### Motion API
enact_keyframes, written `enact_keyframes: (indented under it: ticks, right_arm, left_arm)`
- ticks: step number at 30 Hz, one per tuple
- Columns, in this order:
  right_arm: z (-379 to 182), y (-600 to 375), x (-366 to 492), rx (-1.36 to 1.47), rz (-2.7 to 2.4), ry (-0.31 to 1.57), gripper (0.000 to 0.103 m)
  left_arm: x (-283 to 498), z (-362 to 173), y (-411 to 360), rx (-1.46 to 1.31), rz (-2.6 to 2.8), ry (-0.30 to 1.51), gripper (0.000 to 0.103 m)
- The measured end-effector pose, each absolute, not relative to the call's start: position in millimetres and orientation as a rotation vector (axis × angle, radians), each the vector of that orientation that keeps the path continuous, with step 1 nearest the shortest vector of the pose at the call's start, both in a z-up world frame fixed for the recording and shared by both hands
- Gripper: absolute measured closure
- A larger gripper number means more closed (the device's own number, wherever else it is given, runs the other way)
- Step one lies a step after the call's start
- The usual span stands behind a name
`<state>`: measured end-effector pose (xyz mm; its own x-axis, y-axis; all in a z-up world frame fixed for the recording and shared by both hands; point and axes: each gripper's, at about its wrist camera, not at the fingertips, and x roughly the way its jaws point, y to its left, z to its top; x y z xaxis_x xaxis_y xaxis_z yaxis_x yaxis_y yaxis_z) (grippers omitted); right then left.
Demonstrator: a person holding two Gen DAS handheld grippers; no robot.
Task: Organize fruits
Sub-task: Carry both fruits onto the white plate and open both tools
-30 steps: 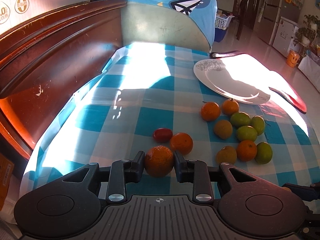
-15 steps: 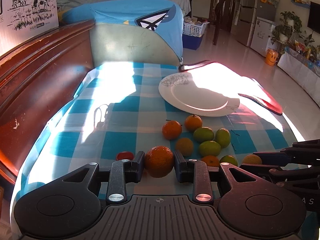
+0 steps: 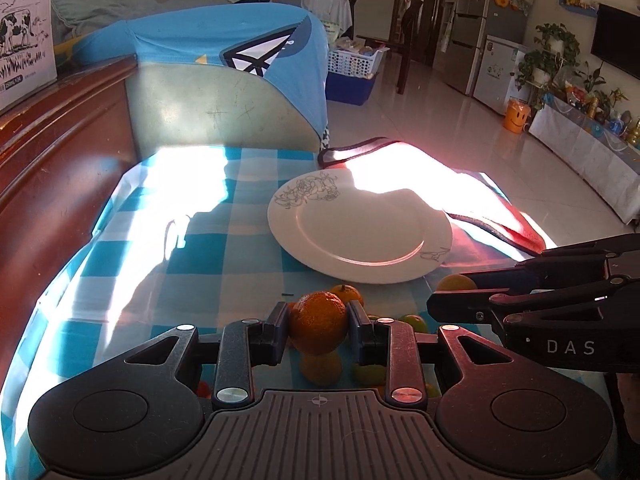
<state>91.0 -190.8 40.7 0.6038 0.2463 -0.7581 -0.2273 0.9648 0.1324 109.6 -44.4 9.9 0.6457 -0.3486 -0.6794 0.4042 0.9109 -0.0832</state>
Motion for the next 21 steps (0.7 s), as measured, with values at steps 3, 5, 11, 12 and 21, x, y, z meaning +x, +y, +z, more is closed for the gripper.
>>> enact_keyframes:
  ticks: [3,5,11,12,21]
  right_arm:
    - [38,-196,105,0.026,0.278,0.894,0.074]
    - [34,-200,115,0.029,0.271,0.905,0.074]
    - [24,-208,140,0.032,0.248,0.928,0.074]
    - [23,-210,144,0.039,0.243,0.932,0.074]
    - [12,-220,169,0.066,0.215,0.95,0.074]
  left_arm:
    - [122,8,-52,0.085,-0.443,0.757,0.075]
    - [129,7,-56,0.092,-0.45,0.755,0.075]
    - [156,0,-68,0.109,-0.467,0.761,0.075]
    - [160,-1,-69,0.102,-0.468,0.766,0.075]
    - [188,-11,-79,0.088,-0.478,0.787,0.075]
